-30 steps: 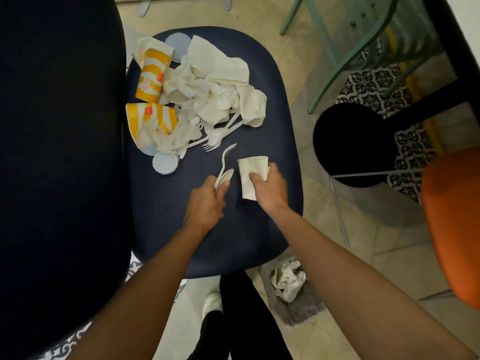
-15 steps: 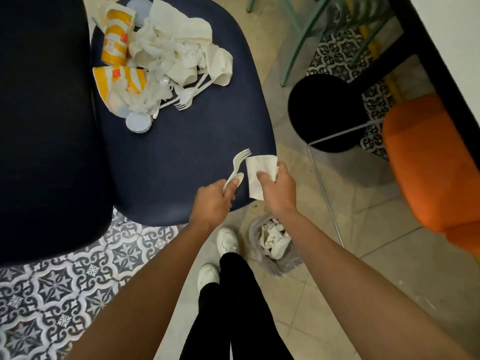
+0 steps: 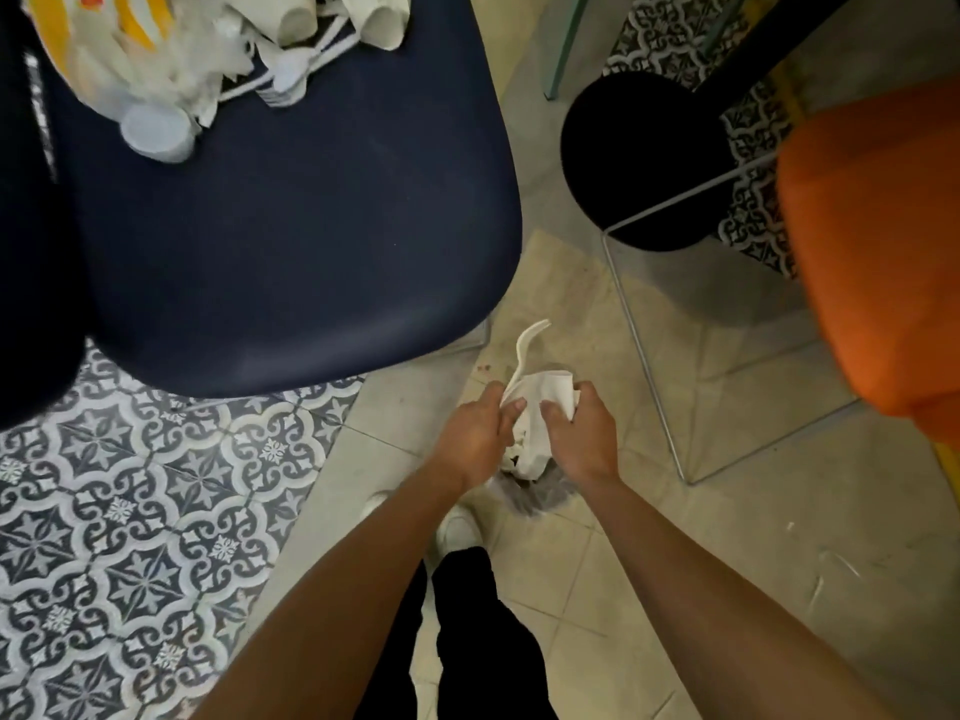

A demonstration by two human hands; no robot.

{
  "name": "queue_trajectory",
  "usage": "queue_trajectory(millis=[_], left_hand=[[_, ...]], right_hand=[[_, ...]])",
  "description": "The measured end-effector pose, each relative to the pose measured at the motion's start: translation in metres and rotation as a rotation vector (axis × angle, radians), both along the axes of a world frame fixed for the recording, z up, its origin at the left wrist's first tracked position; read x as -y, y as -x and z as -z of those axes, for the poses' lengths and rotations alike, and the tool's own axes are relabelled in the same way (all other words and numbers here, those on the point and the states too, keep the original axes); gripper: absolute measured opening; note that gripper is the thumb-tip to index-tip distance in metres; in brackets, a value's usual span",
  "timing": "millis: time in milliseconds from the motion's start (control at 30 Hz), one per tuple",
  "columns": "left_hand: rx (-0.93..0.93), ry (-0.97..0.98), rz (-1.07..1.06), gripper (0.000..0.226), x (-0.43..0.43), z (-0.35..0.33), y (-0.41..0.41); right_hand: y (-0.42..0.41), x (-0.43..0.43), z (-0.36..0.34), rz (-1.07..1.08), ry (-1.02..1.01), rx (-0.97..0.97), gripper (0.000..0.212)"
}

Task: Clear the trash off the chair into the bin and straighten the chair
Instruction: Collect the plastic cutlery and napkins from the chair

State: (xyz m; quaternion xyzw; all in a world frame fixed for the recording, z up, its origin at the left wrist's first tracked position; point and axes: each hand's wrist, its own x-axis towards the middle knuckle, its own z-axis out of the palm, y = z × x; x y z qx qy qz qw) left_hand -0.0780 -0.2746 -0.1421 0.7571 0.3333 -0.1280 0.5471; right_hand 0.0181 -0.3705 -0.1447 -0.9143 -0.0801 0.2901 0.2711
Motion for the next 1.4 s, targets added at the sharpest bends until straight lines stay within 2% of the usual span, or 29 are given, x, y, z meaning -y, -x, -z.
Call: queue_trajectory(millis=[167,333,433,667,767,867,1067,1400], left_hand=[[-0.036,0.025,0.03,0.036,0.037,0.069,-0.027],[-0.273,-0.053,0.243,0.04,0.066,0.136,-0.041],[-0.351,-0.133,0.392,0.039,0.073,0.166,-0.045],[-0.409,-0.104,0.328,0.04,0.076,0.198,-0.062],[-0.419,-0.065,0.336,0.046,0.073,0.2,-0.064],[-0.401,-0.056,0.301,0.05,0.069,0.197,-0.059],[-0.246,-0.045,0.218,0.039,0.057,0.176,-0.042],[-0.041,-0.152,0.059,0.039,0.032,0.066,-0.009]], right_hand=[[-0.014,0.036,0.069,-0.023,0.067,0.025,0.033],[-0.023,0.055,0.137,0.008,0.181,0.092,0.039],[-0.025,0.062,0.168,0.026,0.224,0.05,0.039],[-0.029,0.068,0.206,0.043,0.271,-0.122,0.043],[-0.029,0.07,0.212,0.012,0.226,-0.173,0.054],[-0.027,0.066,0.209,-0.039,0.264,-0.178,0.061],[-0.019,0.057,0.187,-0.037,0.307,-0.173,0.057],[0.001,0.037,0.09,-0.071,0.271,-0.187,0.044]])
